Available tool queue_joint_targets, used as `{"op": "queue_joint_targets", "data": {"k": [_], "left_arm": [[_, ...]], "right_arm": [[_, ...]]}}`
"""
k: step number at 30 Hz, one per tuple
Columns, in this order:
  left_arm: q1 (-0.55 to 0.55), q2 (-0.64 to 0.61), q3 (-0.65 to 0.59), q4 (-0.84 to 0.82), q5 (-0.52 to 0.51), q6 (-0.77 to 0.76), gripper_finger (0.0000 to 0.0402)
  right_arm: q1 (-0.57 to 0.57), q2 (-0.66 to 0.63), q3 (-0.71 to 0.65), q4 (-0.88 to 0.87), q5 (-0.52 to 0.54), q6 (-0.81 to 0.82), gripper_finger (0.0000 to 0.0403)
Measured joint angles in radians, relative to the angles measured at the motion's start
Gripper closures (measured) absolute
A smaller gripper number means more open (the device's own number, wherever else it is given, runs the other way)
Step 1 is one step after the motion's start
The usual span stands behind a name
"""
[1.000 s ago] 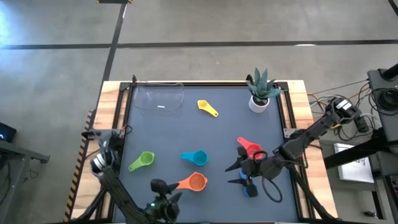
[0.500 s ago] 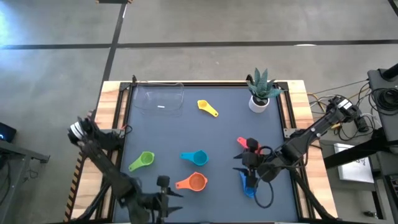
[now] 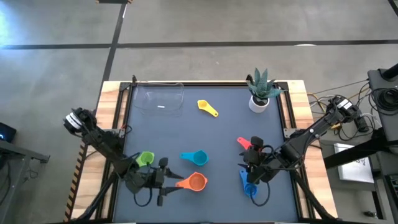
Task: Nest measuring cups in basket
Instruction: Stack the red measuring cup on top of the orange measuring cup
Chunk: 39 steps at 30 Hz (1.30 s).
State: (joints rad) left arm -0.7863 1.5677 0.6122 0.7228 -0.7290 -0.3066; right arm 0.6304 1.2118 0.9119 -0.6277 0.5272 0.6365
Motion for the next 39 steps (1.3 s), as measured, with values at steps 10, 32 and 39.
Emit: {"op": "queue_joint_targets", "data": {"k": [10, 32, 39], "left_arm": [[0.065, 0.001, 0.105, -0.13, 0.001, 0.126, 0.0243], [0.516, -0.209, -0.034, -0.175, 0.341, 0.268, 0.029], [0.53, -0.262, -0.147, -0.017, 0.348, 0.382, 0.0308]], "right_arm": [[0.0, 0.0, -0.027, 0.063, 0.121, -0.051, 0.0209], [-0.372, -0.092, -0.141, 0.413, -0.159, -0.591, 0.0209], [-0.433, -0.087, -0.154, 0.495, -0.203, -0.674, 0.0209]]}}
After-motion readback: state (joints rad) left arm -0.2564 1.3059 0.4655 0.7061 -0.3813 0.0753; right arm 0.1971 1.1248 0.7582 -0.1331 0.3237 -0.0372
